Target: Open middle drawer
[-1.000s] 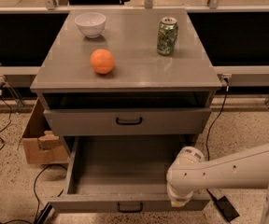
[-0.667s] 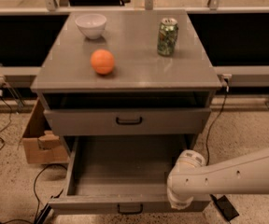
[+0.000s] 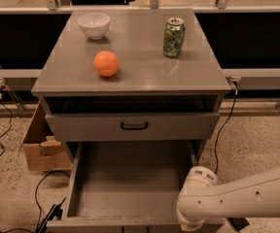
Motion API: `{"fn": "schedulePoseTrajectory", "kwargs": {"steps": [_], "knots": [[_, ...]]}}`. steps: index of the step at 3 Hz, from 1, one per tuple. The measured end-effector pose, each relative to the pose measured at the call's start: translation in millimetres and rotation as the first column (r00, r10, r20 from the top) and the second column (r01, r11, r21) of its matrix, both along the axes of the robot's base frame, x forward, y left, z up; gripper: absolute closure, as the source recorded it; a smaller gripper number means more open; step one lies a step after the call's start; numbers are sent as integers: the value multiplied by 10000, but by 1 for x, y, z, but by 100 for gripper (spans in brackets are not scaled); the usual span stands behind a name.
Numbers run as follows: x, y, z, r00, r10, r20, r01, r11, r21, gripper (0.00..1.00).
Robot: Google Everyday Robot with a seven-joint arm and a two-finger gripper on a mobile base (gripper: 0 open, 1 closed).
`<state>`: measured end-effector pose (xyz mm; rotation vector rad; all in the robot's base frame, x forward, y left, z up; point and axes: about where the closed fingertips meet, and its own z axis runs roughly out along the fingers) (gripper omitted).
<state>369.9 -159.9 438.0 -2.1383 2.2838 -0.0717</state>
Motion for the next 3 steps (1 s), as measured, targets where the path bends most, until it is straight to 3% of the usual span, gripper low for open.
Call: {"fn": "schedulePoseTrajectory", "kwargs": {"steps": [1, 2, 3], "knots": [[-26, -4, 9, 10000, 58, 32, -58, 10000, -57, 100], [-26, -4, 8, 10000, 58, 32, -58, 10000, -56, 100], [-45, -8, 15, 9998, 165, 57, -165, 9998, -109, 100]]}}
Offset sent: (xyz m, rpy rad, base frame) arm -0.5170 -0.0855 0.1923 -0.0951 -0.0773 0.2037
